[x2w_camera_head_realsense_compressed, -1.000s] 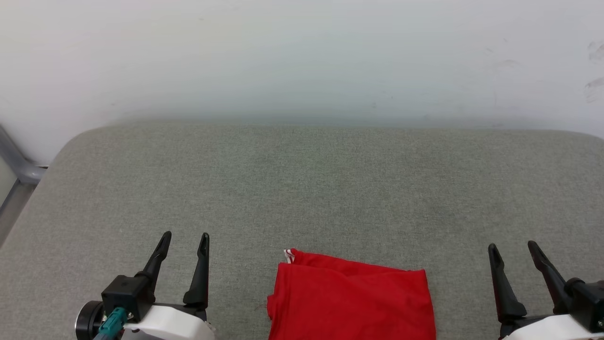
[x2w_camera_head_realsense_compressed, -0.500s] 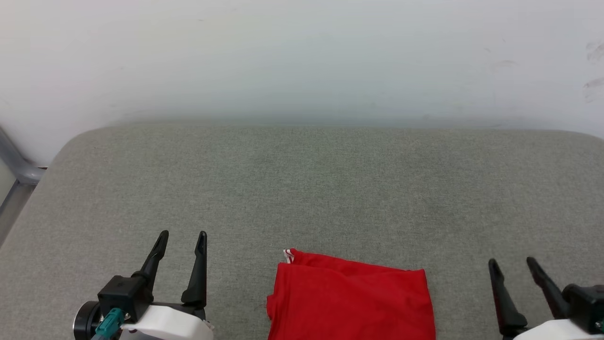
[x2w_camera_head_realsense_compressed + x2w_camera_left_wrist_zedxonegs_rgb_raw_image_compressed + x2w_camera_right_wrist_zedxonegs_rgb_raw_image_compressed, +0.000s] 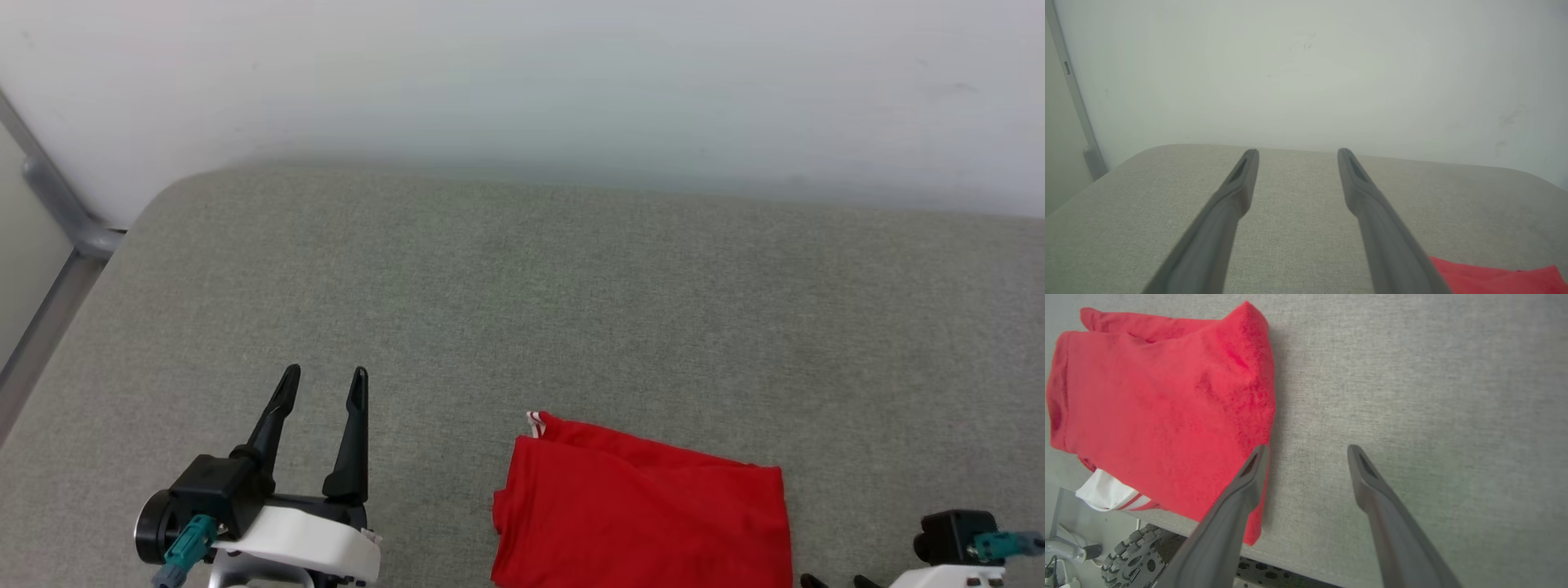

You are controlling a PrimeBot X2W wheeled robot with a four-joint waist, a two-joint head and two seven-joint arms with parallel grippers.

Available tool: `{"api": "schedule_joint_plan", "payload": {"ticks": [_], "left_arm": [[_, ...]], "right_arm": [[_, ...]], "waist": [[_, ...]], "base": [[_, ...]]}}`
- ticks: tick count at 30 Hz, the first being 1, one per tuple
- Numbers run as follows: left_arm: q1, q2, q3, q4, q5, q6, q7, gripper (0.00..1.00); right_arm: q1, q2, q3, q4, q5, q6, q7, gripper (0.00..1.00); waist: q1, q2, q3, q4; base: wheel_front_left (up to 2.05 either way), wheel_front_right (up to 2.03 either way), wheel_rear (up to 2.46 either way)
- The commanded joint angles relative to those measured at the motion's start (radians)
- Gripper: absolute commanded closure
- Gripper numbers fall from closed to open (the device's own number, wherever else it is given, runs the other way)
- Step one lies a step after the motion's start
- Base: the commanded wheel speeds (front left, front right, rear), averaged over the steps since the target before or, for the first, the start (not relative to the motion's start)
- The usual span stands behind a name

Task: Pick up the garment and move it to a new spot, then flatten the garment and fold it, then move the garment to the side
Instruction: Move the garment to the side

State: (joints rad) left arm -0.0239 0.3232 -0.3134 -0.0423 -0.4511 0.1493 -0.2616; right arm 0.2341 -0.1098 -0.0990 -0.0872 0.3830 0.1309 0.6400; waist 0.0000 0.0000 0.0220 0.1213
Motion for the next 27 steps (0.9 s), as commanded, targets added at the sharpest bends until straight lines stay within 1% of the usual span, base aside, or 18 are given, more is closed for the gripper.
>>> {"api": "schedule_joint_plan", "payload": {"ticks": [1,2,6,10,12,14,15,17,19,22,27], "left_arm": [[-0.013,-0.006,0.006,-0.005,0.01,-0.007,-0.004,0.0],[-0.019,-0.01,0.009,-0.008,0.011,-0.01,-0.004,0.0],[-0.037,-0.025,0.021,-0.01,0.02,-0.028,-0.004,0.0],[-0.053,-0.044,0.033,-0.006,0.033,-0.045,-0.004,0.0],[-0.058,-0.053,0.036,0.001,0.037,-0.055,-0.004,0.0],[-0.066,-0.063,0.04,0.008,0.044,-0.068,-0.004,0.0],[-0.067,-0.066,0.044,0.013,0.045,-0.071,-0.004,0.0],[-0.066,-0.072,0.052,0.019,0.052,-0.078,-0.004,0.0],[-0.067,-0.077,0.058,0.024,0.056,-0.086,-0.004,0.0],[-0.066,-0.083,0.066,0.031,0.066,-0.096,-0.004,0.0],[-0.054,-0.086,0.076,0.03,0.087,-0.106,-0.004,0.0]], "right_arm": [[-0.026,-0.007,0.009,0.005,0.012,0.0,0.013,0.0],[-0.038,-0.016,0.023,0.01,0.023,0.0,0.023,0.0],[-0.095,-0.016,0.06,0.06,0.069,0.0,0.031,0.0],[-0.147,-0.01,0.083,0.144,0.122,0.0,0.035,0.0],[-0.158,-0.011,0.093,0.194,0.126,-0.001,0.051,0.0],[-0.156,0.005,0.105,0.233,0.147,-0.001,0.067,0.0],[-0.153,0.012,0.117,0.25,0.159,-0.001,0.075,0.41],[-0.145,0.024,0.14,0.271,0.181,0.0,0.091,1.0],[-0.15,0.026,0.155,0.272,0.195,0.0,0.094,1.0],[-0.173,0.009,0.165,0.25,0.208,-0.001,0.073,1.0],[-0.197,-0.031,0.189,0.187,0.177,0.0,0.036,1.0]], "waist": [[0.0,0.0,0.025,0.021],[0.0,0.0,0.035,0.028],[0.0,0.0,0.075,0.052],[0.0,0.0,0.108,0.069],[0.0,0.0,0.12,0.078],[0.0,0.0,0.128,0.086],[0.0,0.0,0.129,0.088],[0.0,0.0,0.131,0.09],[0.0,0.0,0.132,0.09],[0.0,0.0,0.123,0.084],[0.0,0.0,0.091,0.056]], "base": [[0.0,0.0,0.0],[0.0,0.0,0.0],[0.0,0.0,0.0],[0.0,0.0,0.0],[0.0,0.0,0.0],[0.0,0.0,0.0],[0.0,0.0,0.0],[0.0,0.0,0.0],[0.0,0.0,0.0],[0.0,0.0,0.0],[0.0,0.0,0.0]]}}
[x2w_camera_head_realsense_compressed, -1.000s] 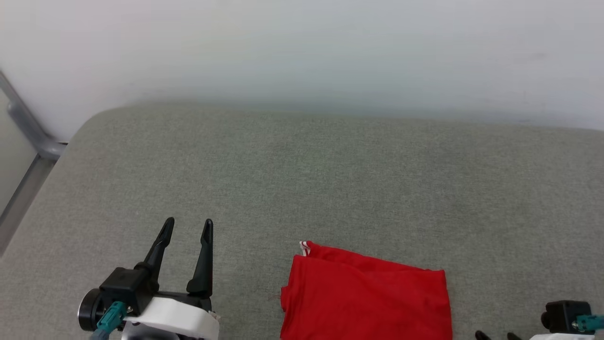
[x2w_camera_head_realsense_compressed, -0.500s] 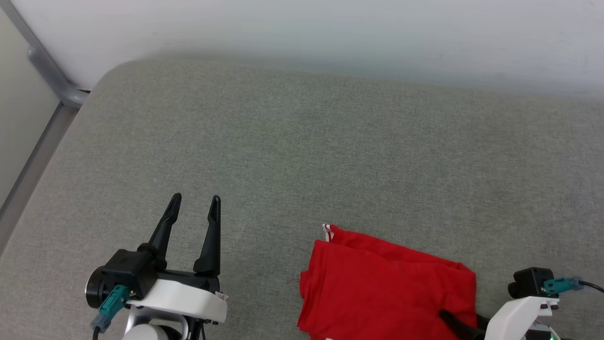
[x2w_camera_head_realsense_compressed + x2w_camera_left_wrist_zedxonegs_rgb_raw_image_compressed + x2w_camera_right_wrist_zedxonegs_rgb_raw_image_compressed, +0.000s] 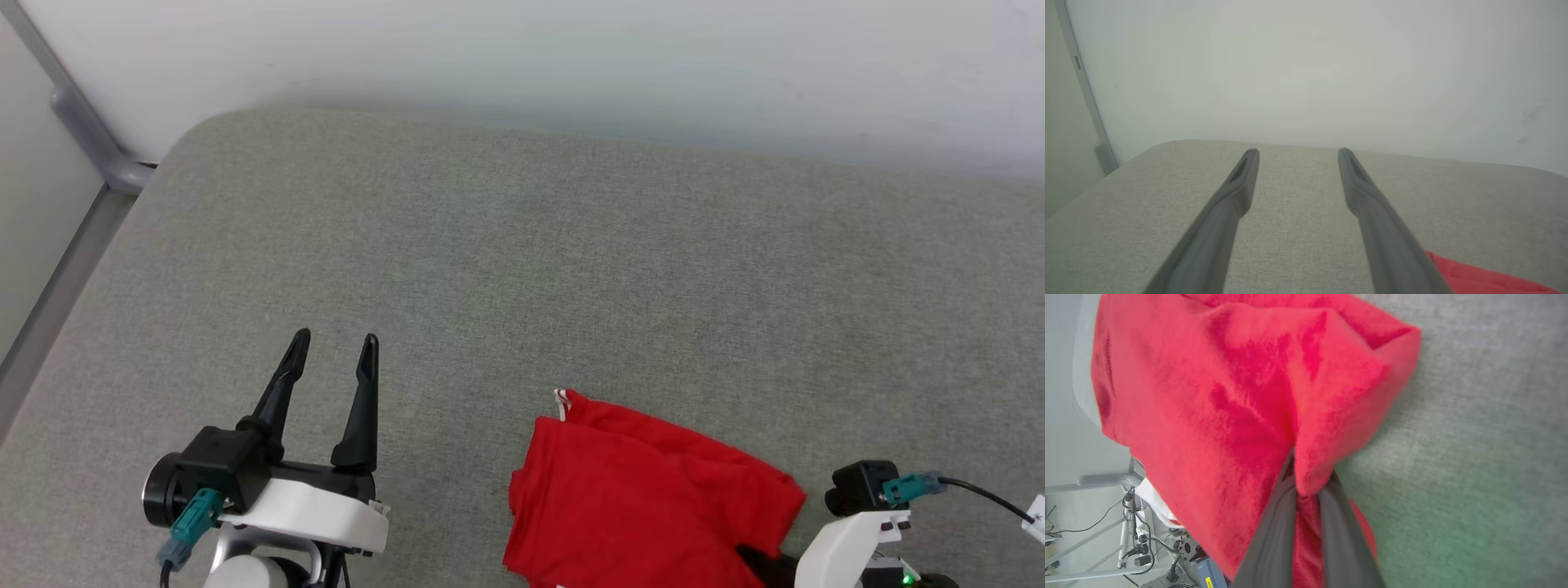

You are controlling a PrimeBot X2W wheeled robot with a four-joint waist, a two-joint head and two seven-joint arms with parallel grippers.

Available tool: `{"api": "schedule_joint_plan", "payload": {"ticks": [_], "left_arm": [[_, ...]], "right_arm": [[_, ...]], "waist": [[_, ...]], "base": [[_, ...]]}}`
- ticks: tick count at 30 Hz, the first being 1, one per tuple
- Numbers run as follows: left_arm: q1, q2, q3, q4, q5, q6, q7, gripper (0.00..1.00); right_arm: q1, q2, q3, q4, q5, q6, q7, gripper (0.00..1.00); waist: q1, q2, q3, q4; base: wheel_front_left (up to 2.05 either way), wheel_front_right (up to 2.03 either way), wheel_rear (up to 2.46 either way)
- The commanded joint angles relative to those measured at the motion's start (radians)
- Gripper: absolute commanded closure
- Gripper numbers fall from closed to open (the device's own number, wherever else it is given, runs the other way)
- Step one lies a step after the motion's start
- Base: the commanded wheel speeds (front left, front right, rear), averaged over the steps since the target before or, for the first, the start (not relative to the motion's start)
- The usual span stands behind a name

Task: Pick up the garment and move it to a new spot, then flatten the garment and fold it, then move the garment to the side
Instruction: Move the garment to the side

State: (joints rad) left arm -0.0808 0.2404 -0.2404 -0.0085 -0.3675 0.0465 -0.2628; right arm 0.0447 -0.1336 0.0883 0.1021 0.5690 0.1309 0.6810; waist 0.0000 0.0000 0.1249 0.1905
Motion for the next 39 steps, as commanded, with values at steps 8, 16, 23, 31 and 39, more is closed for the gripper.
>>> {"api": "schedule_joint_plan", "payload": {"ticks": [8,16,23,31,39], "left_arm": [[0.039,0.0,0.009,-0.033,0.032,-0.007,-0.002,0.0],[0.03,0.024,0.007,-0.071,0.043,-0.01,0.001,0.0],[-0.045,0.057,-0.002,-0.128,0.062,-0.032,0.02,0.0],[-0.188,0.094,-0.026,-0.189,0.088,-0.081,0.057,0.0],[-0.299,0.103,-0.049,-0.215,0.1,-0.109,0.063,0.0]], "right_arm": [[0.01,-0.05,-0.034,-0.066,-0.137,-0.001,0.001,1.0],[-0.037,-0.098,-0.094,-0.084,-0.207,-0.001,0.016,1.0],[-0.201,-0.108,-0.13,-0.042,-0.239,-0.001,-0.059,1.0],[-0.408,-0.121,-0.271,0.043,-0.357,-0.001,-0.143,1.0],[-0.581,-0.188,-0.454,0.119,-0.484,-0.001,-0.155,1.0]], "waist": [[0.0,0.0,-0.049,-0.133],[0.0,0.0,-0.005,-0.328],[0.0,0.0,0.129,-0.467],[0.0,0.0,0.316,-0.499],[0.0,0.0,0.439,-0.46]], "base": [[0.0,0.0,0.0],[0.0,0.0,0.0],[0.0,0.0,0.0],[0.0,0.0,0.0],[0.0,0.0,0.0]]}}
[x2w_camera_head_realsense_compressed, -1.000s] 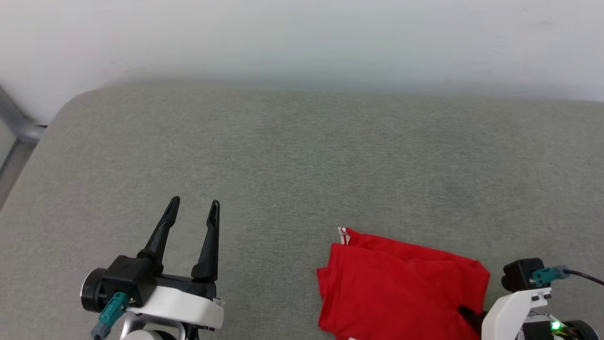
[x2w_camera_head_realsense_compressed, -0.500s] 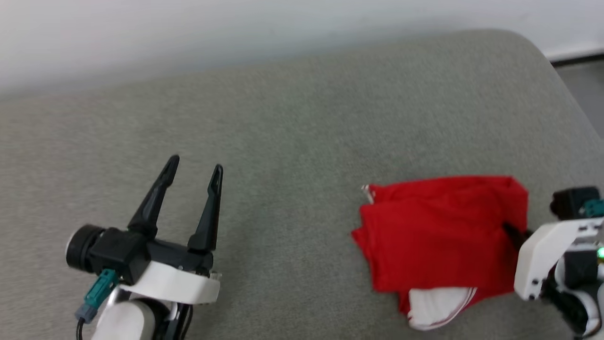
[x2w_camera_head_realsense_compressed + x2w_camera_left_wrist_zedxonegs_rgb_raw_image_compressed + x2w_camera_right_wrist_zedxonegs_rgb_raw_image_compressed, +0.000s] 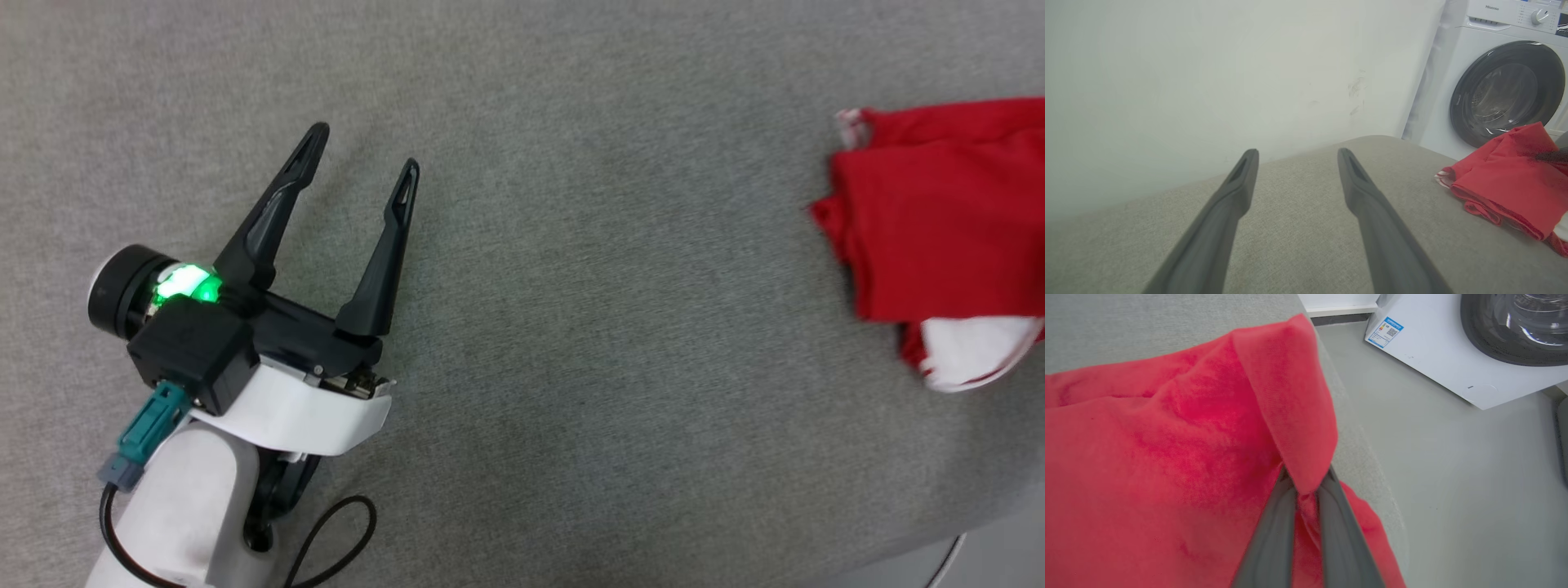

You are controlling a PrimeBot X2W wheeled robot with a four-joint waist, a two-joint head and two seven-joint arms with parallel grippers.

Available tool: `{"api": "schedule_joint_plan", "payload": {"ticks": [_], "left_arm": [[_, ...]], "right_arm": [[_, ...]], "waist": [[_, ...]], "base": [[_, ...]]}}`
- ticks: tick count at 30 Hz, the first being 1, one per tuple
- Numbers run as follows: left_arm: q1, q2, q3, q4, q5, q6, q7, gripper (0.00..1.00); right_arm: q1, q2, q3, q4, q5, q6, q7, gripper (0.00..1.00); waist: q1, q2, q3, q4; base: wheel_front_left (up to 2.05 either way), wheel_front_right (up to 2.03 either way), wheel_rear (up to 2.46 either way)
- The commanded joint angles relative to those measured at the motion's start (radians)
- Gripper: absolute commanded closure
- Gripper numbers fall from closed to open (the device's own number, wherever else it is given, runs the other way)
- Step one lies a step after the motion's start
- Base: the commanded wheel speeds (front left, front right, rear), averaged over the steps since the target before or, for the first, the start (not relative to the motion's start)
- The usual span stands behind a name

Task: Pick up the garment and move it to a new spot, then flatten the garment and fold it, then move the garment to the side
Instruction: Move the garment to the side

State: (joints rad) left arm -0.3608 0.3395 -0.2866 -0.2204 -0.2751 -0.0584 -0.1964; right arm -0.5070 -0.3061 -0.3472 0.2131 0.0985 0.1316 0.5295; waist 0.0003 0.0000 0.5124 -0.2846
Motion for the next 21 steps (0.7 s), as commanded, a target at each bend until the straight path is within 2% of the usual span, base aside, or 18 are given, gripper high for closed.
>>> {"api": "schedule_joint_plan", "payload": {"ticks": [1,5,10,12,13,21], "left_arm": [[-0.027,0.004,-0.006,-0.007,0.007,-0.007,-0.003,0.0],[-0.051,0.008,-0.015,-0.01,0.007,-0.015,-0.005,0.0],[-0.063,0.006,-0.021,-0.004,0.004,-0.019,-0.009,0.0],[-0.066,0.003,-0.025,0.0,0.001,-0.019,-0.011,0.0],[-0.067,0.001,-0.027,0.003,0.001,-0.019,-0.014,0.0],[-0.044,-0.017,-0.04,0.041,-0.009,-0.012,-0.034,0.0]], "right_arm": [[-0.044,-0.024,-0.042,0.016,-0.026,-0.002,-0.006,1.0],[-0.097,-0.039,-0.141,0.057,-0.067,-0.002,-0.012,1.0],[-0.126,-0.022,-0.204,0.091,-0.107,-0.002,-0.034,1.0],[-0.133,-0.011,-0.229,0.102,-0.138,-0.002,-0.071,0.56],[-0.136,-0.004,-0.245,0.108,-0.152,-0.002,-0.089,0.0],[-0.121,0.054,-0.298,0.091,-0.259,-0.002,-0.257,0.0]], "waist": [[-0.0003,0.0,0.063,0.022],[-0.0003,0.0,0.094,0.048],[-0.0003,0.0,0.111,0.067],[-0.0003,0.0,0.113,0.073],[-0.0003,0.0,0.113,0.076],[-0.0003,0.0,0.059,0.091]], "base": [[0.0,0.0,0.0],[0.0,0.0,0.0],[0.0,0.0,0.0],[0.0,0.0,0.0],[0.0,0.0,0.0],[0.0,0.0,0.0]]}}
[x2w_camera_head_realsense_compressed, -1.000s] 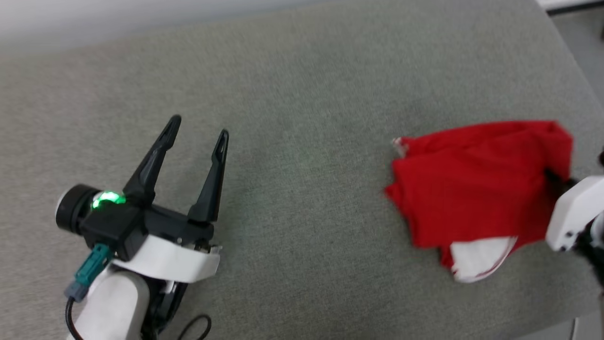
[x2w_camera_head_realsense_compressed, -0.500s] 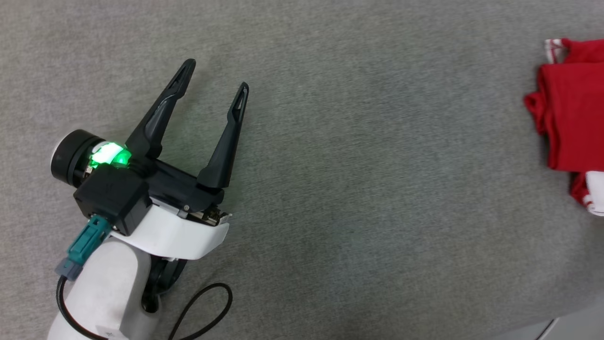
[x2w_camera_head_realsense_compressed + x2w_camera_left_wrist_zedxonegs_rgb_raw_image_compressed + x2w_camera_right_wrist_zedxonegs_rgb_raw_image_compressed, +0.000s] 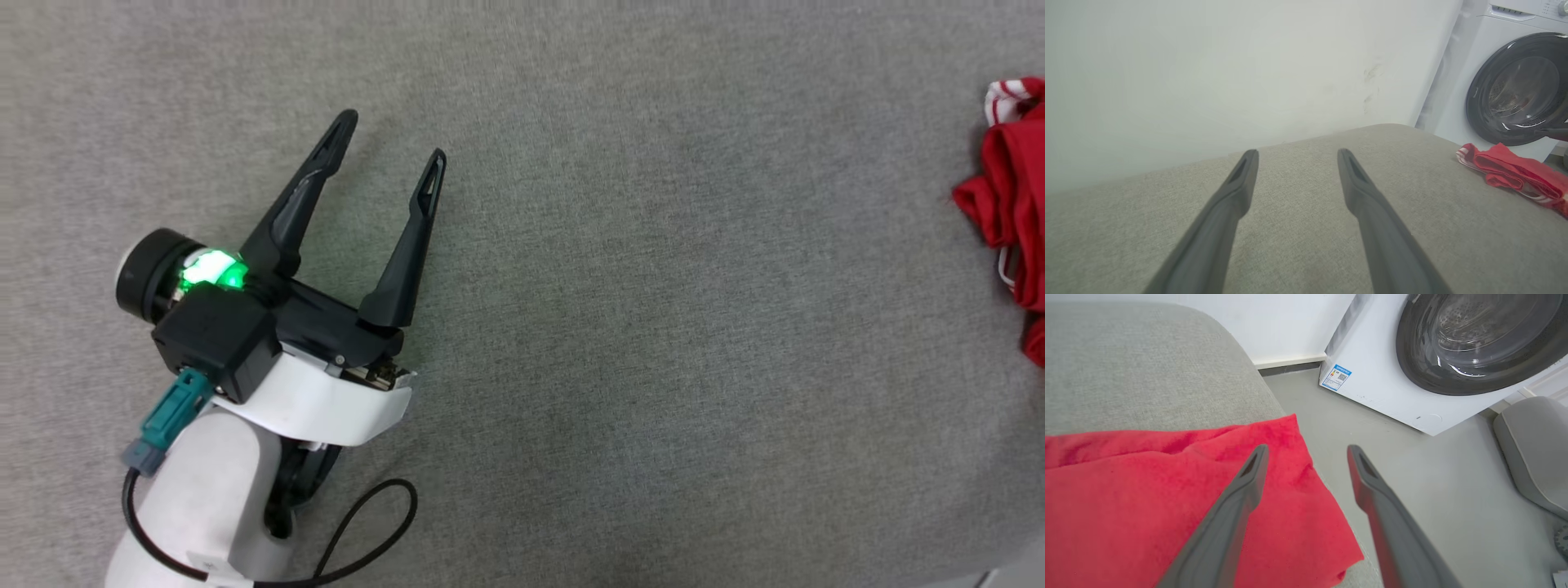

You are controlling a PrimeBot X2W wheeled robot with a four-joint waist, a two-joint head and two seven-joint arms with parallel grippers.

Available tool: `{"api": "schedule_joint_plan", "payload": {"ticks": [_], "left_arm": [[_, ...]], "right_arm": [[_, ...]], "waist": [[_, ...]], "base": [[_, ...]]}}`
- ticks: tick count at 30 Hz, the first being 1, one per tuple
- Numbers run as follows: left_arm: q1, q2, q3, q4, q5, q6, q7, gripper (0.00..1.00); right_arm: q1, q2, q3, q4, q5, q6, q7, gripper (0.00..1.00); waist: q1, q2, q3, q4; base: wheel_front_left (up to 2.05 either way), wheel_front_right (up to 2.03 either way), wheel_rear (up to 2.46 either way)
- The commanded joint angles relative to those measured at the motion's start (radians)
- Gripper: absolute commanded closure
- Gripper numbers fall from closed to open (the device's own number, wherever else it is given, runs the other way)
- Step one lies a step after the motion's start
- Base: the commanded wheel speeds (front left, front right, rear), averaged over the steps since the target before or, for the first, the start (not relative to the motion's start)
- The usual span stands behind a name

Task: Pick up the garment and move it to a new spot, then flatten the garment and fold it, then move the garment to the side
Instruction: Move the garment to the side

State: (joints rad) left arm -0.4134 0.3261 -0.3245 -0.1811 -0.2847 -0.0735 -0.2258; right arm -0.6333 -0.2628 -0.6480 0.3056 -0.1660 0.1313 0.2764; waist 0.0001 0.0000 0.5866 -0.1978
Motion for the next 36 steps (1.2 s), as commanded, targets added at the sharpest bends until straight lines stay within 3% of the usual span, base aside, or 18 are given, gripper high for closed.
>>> {"api": "schedule_joint_plan", "payload": {"ticks": [1,10,22,36], "left_arm": [[0.015,-0.007,-0.001,0.006,-0.002,0.007,-0.008,0.0],[0.089,-0.068,0.003,0.089,-0.028,0.042,-0.034,0.0],[0.27,-0.152,0.028,0.212,-0.059,0.08,-0.04,0.0],[0.399,-0.126,0.098,0.238,-0.032,0.12,-0.039,0.0]], "right_arm": [[0.018,0.017,0.009,-0.007,0.001,-0.001,-0.019,0.0],[0.172,0.084,0.087,-0.083,0.039,-0.001,-0.196,0.0],[0.483,0.179,0.306,-0.181,0.152,-0.001,-0.306,0.0],[0.678,0.213,0.51,-0.345,0.271,-0.001,-0.285,0.0]], "waist": [[-0.0001,0.0,-0.026,0.007],[-0.0001,0.0,-0.187,0.054],[-0.0001,0.0,-0.439,0.177],[-0.0001,0.0,-0.58,0.237]], "base": [[0.0,0.0,0.0],[0.0,0.0,0.0],[0.0,0.0,0.0],[0.0,0.0,0.0]]}}
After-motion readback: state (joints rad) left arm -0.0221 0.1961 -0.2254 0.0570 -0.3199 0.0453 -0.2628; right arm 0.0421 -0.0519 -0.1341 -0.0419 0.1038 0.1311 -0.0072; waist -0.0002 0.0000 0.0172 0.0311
